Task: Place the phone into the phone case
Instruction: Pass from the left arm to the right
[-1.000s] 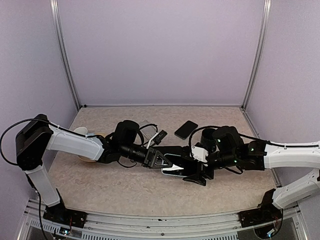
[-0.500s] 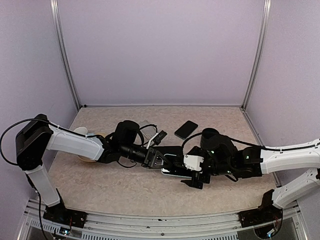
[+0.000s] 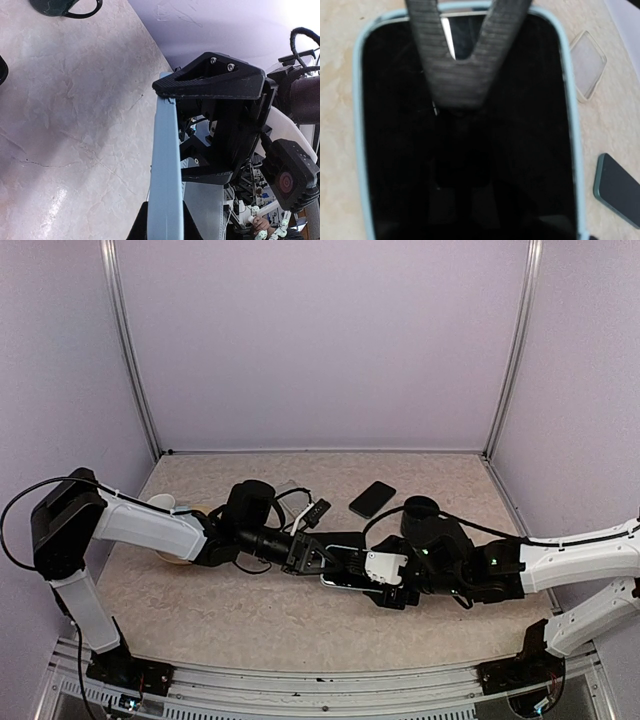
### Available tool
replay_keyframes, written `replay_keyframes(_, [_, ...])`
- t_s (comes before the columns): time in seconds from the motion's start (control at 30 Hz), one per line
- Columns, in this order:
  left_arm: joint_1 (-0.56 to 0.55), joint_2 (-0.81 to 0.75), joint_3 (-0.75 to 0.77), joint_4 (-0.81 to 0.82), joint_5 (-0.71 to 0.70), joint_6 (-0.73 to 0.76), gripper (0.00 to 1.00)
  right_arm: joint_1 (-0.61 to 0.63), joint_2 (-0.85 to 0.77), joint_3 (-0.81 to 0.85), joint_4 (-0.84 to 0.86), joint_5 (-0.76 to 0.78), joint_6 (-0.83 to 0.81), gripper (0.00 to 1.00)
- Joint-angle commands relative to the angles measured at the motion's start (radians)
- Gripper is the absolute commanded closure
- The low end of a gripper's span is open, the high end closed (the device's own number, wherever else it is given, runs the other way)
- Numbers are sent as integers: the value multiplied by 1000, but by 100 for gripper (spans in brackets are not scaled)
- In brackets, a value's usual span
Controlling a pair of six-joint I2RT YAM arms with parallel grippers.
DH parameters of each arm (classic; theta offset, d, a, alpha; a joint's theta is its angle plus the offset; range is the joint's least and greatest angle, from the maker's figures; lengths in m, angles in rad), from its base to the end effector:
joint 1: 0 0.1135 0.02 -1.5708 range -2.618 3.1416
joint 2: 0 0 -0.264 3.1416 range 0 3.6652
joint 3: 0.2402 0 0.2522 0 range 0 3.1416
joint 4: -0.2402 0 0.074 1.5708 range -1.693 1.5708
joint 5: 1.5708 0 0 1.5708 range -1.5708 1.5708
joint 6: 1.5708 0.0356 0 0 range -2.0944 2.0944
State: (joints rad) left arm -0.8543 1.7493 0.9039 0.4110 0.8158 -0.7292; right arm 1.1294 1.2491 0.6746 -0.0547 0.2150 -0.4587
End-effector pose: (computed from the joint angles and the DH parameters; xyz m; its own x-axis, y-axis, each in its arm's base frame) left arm 0.2192 -0.2912 0.1884 -0.8395 0.2687 -0.4722 0.5248 0.1756 -0.8330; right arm 0.1191 0.2343 0.2172 0.1331 -0.7309 -0.6693 -0.8373 0.2785 -0.4706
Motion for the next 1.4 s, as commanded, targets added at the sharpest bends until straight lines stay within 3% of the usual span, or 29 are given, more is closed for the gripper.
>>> replay_keyframes(0.0, [18,-24,-2,104,-7,-10,100,10,-7,-16,14,-9,17,35])
replay_keyframes(0.1, [18,-24,-6,109,-9,-12,100,11,-14,-21,21,-34,20,56])
replay_keyframes(0.2, [18,-25,-11,112,-9,-15,100,11,-14,-20,20,-30,23,54])
replay_keyframes(0.27, [19,-27,-13,113,-8,-14,100,11,-15,-18,19,-29,23,49])
replay_keyframes(0.43, [18,-29,-14,115,-4,-12,100,12,-22,-18,25,-54,31,27])
replay_keyframes(0.73, [20,-33,-26,121,-6,-11,100,12,-33,-19,52,-65,40,10])
replay_keyframes(1.37, [27,-50,-46,145,-2,-32,100,11,48,-2,96,-44,8,11])
